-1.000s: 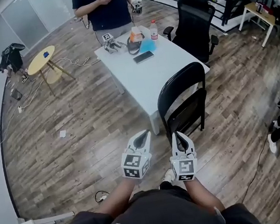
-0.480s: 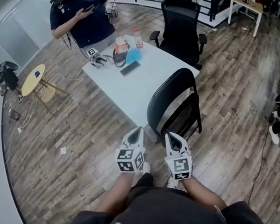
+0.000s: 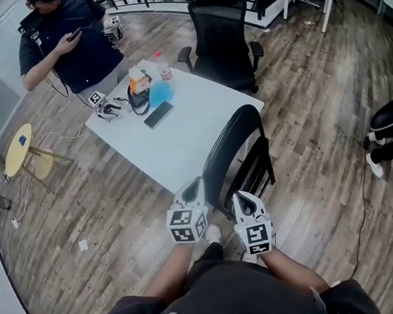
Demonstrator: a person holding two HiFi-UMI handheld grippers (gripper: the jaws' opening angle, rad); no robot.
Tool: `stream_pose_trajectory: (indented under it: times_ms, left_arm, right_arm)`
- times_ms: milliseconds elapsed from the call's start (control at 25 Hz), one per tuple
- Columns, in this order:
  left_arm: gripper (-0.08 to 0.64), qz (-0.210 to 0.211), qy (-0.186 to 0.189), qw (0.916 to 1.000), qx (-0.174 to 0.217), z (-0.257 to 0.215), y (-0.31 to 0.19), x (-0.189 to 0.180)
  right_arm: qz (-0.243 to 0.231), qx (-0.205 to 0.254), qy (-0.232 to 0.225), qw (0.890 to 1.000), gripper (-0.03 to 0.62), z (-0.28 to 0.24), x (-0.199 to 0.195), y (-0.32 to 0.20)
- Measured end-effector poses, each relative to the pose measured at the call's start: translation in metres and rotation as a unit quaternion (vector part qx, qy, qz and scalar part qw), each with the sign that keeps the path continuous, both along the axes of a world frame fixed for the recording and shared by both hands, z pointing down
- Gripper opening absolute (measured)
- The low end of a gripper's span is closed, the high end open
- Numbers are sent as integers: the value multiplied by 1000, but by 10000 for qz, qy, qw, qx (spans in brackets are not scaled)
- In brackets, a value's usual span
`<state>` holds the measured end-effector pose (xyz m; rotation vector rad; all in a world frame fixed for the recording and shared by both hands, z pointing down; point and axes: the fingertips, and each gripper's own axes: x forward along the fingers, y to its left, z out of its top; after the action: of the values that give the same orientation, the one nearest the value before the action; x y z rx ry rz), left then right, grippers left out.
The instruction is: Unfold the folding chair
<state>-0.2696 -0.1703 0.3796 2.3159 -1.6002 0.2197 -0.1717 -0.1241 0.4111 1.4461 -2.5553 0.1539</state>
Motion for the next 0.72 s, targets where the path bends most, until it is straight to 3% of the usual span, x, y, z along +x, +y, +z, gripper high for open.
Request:
stream_pose_trajectory:
  times_ms: [120, 240, 320, 360, 560, 720]
  left_arm:
    - [5, 543, -119, 9984, 88, 2, -31, 8]
    - [11, 972, -240, 9949, -117, 4, -62, 13]
    - [138, 1339, -144, 9902, -368, 4, -79, 21]
    - [185, 1534, -118, 9868, -505, 5, -86, 27]
    - [252, 2375, -590, 9620, -1213, 26, -116, 53]
    - [252, 2715, -1024, 9382, -1886, 53, -127, 65]
  right_arm:
    - [538, -189, 68, 9983, 15, 18, 7, -33]
    - [1320, -537, 130, 9897, 15, 45, 25, -67]
    - [1749, -878, 71, 9806, 45, 66, 36, -85]
    - [1924, -1069, 26, 9755, 102, 77, 41, -94]
    - [2573, -2017, -49, 9450, 278, 136, 53, -133]
    - [2883, -2543, 74, 9231, 307, 177, 51, -153]
